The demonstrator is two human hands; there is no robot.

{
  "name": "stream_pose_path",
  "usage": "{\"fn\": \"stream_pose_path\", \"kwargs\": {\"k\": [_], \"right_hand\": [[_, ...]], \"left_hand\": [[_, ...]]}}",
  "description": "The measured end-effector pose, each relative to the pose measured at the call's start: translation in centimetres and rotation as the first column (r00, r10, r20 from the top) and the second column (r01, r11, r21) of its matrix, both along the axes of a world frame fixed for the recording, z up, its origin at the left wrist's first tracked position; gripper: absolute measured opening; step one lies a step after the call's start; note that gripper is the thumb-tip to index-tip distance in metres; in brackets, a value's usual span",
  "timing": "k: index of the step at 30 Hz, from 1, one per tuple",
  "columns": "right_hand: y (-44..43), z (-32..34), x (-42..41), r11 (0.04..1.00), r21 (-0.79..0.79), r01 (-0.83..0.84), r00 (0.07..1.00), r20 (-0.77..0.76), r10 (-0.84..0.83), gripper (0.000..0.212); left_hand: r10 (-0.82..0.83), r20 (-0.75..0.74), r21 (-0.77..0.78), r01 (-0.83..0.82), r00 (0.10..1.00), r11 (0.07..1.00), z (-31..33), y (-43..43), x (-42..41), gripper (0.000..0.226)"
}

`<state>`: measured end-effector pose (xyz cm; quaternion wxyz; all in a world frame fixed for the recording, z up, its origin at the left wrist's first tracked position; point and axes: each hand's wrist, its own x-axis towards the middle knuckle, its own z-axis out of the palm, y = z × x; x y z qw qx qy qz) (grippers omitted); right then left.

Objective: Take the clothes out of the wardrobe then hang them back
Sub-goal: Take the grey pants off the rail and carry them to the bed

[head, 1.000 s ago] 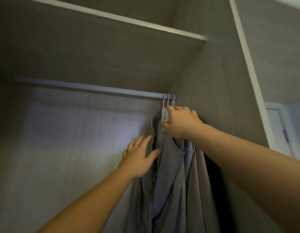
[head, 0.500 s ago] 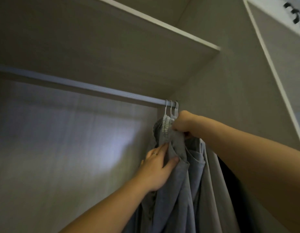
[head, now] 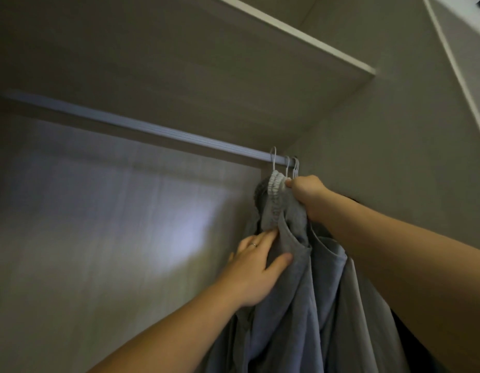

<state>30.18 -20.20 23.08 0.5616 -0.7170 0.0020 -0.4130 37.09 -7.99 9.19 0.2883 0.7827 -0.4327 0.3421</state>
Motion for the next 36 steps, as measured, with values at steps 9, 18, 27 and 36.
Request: {"fn": "stream_pose_path", "kwargs": {"k": [9, 18, 27, 36], "right_hand": [[-2.5, -0.6, -5.0, 0.909, -0.307, 0.281, 0.959, 0.119, -0.256, 0.04], [-5.1, -3.2, -17.5, 0.422, -0.578, 0.699, 0.67, 0.32, -0.67, 0.036], [-5.5, -5.8, -35.0, 0.039, -0.656, 0.753, 0.387, 0.395, -0.833, 0.02], [-3.6, -8.2, -56.8, -0.255, -0.671, 0.696, 0.125, 0.463, -0.878, 0.017]], "left_hand": [[-0.065, 0.233, -0.255, 0.125, 0.97, 0.959, 1.6, -1.1, -0.3, 0.074], [-0.198, 0.369, -0.576, 0.391, 0.908, 0.718, 6.2, -6.0, -3.2, 0.058], [-0.536, 0.39, -0.593, 0.65, 0.748, 0.475, 6.1, -12.7, -14.3, 0.057], [-0.719, 0.353, -0.435, 0.786, 0.598, 0.44, 4.4, -17.5, -31.4, 0.055]]}}
